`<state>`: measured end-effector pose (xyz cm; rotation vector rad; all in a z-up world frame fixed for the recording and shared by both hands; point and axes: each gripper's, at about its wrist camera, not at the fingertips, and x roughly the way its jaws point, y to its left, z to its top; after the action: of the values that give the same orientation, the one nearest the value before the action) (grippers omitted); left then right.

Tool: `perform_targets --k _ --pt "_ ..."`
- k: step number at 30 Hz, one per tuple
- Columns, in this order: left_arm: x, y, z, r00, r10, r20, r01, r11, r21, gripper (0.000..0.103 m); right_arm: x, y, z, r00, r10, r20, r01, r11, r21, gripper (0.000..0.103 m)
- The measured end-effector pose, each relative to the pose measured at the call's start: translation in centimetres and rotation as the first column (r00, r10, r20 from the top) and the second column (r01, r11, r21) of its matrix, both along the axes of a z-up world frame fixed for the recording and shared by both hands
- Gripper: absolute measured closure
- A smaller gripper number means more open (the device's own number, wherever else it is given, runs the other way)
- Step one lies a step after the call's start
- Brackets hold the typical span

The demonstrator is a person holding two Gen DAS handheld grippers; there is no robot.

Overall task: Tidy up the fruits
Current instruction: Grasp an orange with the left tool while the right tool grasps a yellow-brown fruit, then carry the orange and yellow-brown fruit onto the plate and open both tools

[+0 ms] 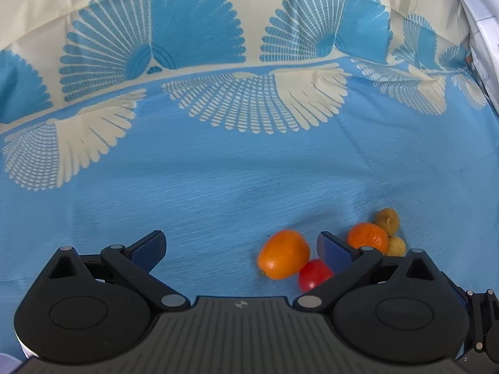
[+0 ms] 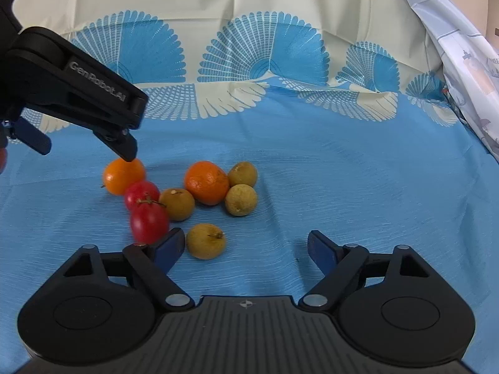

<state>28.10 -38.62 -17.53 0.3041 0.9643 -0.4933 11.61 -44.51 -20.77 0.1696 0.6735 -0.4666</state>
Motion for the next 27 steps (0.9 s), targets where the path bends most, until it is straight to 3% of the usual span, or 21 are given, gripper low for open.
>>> perform_targets --k 3,8,12,15,17,19,21,22,27 --pt "0.4 -0.4 -1.4 0.999 0.003 -0.039 -0.002 1.000 0.020 0.000 0.3 -0.1 -0.3 1.000 -0.002 0.005 0.002 1.000 -0.001 0.016" --pt "2.1 1.3 -1.5 0.993 0.085 -0.082 -0.086 0.996 0.002 0.000 0.6 -0.1 -0.2 1.000 0.021 0.011 -0.021 1.000 -0.008 0.018" --pt "2.5 2.0 -1.6 0.992 0.095 -0.078 -0.093 0.995 0.031 0.000 0.6 0.3 0.1 0.998 0.061 -0.003 -0.061 0.998 -0.026 0.027" --pt "2.2 1.5 -2.2 0.992 0.082 -0.095 -0.075 0.995 0.073 0.000 0.5 0.2 0.5 0.998 0.058 -0.015 -0.059 0.998 -0.023 0.039" --pt "1.3 1.2 -2.3 0.996 0.069 -0.063 -0.063 0.994 0.088 0.002 0.4 0.2 0.4 0.998 0.061 -0.018 -0.061 0.998 -0.027 0.046" --pt "0.7 1.4 -2.1 0.997 0.062 -0.052 -0.059 0.996 0.063 0.012 0.3 0.5 0.4 0.997 0.071 -0.025 -0.073 0.996 -0.048 0.052" --pt "0.0 1.4 -1.4 0.999 0.040 -0.023 -0.039 0.998 0.046 0.041 0.3 0.8 0.5 0.993 0.111 -0.037 -0.113 0.992 -0.058 0.076" --pt "-0.3 1.3 -1.0 1.000 0.013 -0.020 -0.012 0.999 0.038 0.064 0.2 0.8 0.6 0.993 0.114 -0.037 -0.116 0.992 -0.049 0.075" --pt "-1.8 1.6 0.4 1.000 -0.002 0.019 0.001 0.998 0.059 0.065 -0.1 0.9 1.2 0.992 0.123 0.009 -0.123 0.991 -0.049 0.075"
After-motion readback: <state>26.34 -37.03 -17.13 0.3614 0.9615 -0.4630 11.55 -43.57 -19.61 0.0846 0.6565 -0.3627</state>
